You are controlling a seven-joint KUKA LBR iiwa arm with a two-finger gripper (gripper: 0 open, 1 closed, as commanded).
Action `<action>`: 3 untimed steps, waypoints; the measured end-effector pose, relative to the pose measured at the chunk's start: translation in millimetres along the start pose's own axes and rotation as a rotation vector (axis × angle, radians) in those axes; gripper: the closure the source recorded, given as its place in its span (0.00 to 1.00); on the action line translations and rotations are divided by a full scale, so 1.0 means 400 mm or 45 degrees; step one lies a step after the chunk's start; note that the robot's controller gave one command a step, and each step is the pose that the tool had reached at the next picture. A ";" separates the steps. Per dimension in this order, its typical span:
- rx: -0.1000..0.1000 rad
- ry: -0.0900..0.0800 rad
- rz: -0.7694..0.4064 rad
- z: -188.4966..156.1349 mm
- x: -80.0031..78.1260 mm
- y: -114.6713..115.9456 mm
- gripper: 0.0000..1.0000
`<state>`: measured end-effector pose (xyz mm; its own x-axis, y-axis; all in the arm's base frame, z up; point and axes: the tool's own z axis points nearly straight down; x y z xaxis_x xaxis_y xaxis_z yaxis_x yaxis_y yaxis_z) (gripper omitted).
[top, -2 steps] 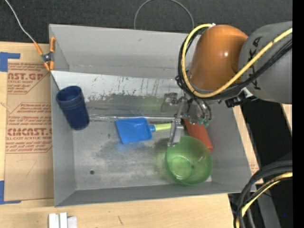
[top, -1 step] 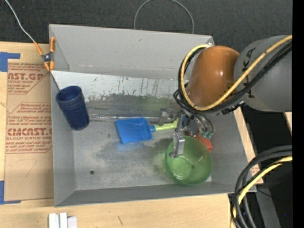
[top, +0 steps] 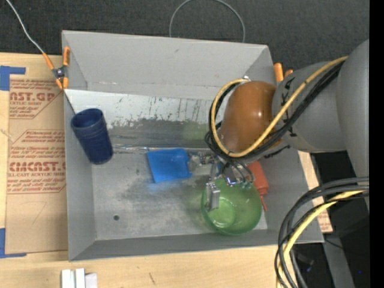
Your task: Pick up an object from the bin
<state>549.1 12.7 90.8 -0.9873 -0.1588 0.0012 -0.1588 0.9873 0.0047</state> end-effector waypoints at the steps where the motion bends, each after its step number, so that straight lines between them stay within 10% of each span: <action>1: 0.000 -0.001 0.330 0.042 -0.048 -0.067 0.00; 2: 0.003 -0.010 -0.123 0.046 -0.059 -0.095 0.00; 3: 0.000 -0.005 0.417 0.044 -0.035 -0.130 1.00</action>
Offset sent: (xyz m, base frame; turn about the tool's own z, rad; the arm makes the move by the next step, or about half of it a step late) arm 0.0283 -0.0361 -0.0208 -0.1077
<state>571.3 -36.3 72.9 -0.9860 0.1670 -0.0012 0.1670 0.9859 0.0048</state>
